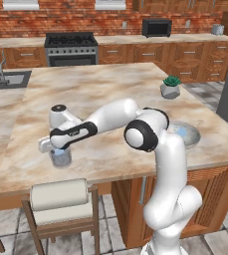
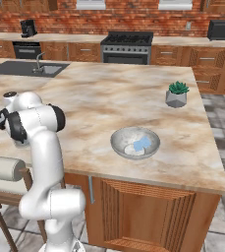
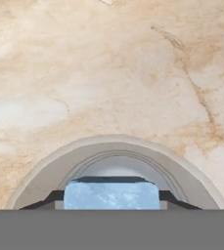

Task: There are four ice cubes in the ice bowl. Place two ice cubes in each glass of water.

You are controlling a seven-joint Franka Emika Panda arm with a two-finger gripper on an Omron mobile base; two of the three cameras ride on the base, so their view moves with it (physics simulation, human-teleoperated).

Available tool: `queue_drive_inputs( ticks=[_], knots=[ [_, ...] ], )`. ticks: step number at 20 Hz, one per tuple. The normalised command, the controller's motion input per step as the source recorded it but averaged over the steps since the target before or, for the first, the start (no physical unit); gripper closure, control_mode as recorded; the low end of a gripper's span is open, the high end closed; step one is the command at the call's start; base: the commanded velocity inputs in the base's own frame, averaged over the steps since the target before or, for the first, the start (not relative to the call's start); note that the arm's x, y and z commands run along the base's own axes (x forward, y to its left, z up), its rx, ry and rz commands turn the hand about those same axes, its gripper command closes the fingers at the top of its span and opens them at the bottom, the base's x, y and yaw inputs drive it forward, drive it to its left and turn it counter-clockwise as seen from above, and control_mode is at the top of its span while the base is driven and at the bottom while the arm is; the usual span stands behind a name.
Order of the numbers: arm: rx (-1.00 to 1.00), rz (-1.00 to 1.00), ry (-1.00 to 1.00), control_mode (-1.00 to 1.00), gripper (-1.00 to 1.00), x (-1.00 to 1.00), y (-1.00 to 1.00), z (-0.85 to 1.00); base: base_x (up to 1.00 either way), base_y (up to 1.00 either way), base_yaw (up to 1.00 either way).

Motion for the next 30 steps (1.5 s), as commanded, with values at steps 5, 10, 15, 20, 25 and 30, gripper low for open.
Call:
queue_drive_inputs(
  ticks=[5,10,15,20,25,30],
  knots=[
    [0.05,0.0,-0.08,-1.0,-1.0,0.06,-0.05,0.0,0.0,0.0,0.0],
    [0.06,0.0,-0.08,-1.0,-1.0,0.01,-0.05,0.0,0.0,0.0,0.0],
    [0.07,0.0,-0.09,-1.0,-1.0,0.0,-0.07,0.0,0.0,0.0,0.0],
    [0.06,0.0,-0.06,-1.0,-1.0,0.0,-0.01,0.02,0.0,0.0,0.0],
    [0.04,0.0,0.0,-1.0,1.0,0.0,0.0,0.05,0.0,0.0,0.0],
    [0.04,0.0,0.01,-1.0,1.0,0.0,-0.01,0.41,0.0,0.0,0.0]
  ],
)
